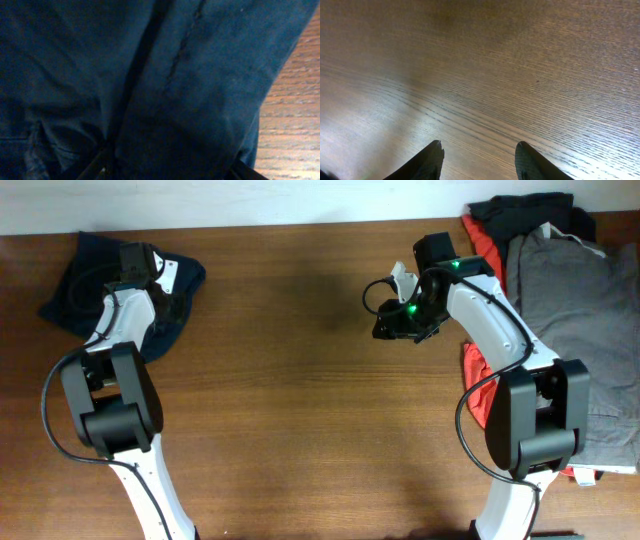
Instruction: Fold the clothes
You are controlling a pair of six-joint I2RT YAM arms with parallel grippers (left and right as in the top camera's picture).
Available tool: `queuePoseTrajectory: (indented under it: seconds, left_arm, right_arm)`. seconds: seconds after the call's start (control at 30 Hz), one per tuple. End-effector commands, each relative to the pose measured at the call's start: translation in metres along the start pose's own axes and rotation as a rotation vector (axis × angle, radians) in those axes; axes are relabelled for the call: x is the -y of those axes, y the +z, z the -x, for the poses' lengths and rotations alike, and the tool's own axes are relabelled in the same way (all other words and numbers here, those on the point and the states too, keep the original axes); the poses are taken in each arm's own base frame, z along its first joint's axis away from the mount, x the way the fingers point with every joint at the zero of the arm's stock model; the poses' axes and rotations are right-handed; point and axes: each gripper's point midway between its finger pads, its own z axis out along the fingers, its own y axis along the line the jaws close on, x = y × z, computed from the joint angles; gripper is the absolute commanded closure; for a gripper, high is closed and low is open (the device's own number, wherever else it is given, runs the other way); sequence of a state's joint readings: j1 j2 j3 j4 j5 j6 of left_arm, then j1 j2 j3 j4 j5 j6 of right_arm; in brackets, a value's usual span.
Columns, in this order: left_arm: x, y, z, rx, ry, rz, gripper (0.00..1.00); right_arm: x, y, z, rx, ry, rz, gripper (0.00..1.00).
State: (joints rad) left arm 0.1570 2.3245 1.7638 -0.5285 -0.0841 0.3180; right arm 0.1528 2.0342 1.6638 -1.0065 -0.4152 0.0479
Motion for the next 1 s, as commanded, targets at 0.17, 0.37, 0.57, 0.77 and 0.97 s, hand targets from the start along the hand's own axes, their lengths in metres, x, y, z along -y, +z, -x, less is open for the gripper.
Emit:
queuePoseTrajectory:
  seconds: [0.17,0.37,0.57,0.77,0.97]
  left_arm:
    - [0.017,0.055,-0.039,-0.1,-0.286,-0.009,0.37]
    - [0.013,0.059,-0.018,-0.009,-0.504,0.002,0.31]
    - [0.015,0.058,0.006,0.084,-0.532,-0.05,0.3]
    - [0.006,0.055,0.009,0.096,-0.536,-0.036,0.22]
    - [-0.017,0.007,0.03,0.11,-0.501,-0.021,0.02]
  right_arm:
    - [0.005,0.006,-0.003,-0.017,0.004,-0.009,0.48]
    - [0.005,0.006,-0.003,-0.017,0.003,-0.01,0.48]
    - [0.006,0.006,-0.003,-0.017,0.003,-0.01,0.48]
    - [0.005,0.007,-0.003,-0.017,0.001,-0.009,0.43]
    - [0.01,0.006,0.003,0.007,-0.016,-0.041,0.02]
